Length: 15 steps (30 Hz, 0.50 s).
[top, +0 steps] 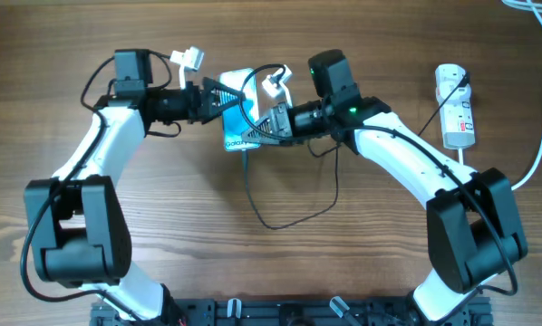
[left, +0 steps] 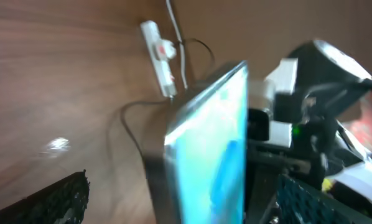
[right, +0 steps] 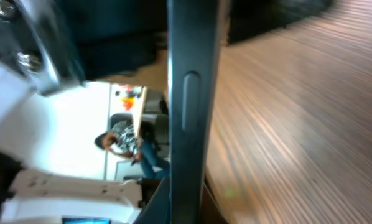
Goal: Plug charger to phone and switch on socket
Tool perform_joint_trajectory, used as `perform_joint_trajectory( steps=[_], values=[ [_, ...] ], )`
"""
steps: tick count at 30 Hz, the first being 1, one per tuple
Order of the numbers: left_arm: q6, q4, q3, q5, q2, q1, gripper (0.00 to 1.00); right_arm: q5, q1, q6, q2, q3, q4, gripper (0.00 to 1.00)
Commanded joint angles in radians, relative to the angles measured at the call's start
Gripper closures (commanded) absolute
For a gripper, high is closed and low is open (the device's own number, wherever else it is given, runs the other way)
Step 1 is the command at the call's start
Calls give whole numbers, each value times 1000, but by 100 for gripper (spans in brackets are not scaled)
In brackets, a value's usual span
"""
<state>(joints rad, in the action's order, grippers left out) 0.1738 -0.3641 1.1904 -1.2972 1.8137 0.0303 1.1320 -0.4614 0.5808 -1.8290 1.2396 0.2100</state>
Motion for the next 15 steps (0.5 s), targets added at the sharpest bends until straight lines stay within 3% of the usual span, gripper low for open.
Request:
perform_joint_trajectory(
  steps=[1,5,9,15],
  values=[
    [-12,-23,-1,119,-14,31,0,-170,-4,-79,-2,15,60,96],
    [-13,-40,-1,381,-14,38,0,-359,-4,-95,-4,15,167,96],
    [-13,-45,-1,572,-14,38,0,-382,-4,-110,-50,15,195,96],
    [-9,-55,-1,622,-14,38,0,-400,-4,-112,-183,15,187,96]
  ],
)
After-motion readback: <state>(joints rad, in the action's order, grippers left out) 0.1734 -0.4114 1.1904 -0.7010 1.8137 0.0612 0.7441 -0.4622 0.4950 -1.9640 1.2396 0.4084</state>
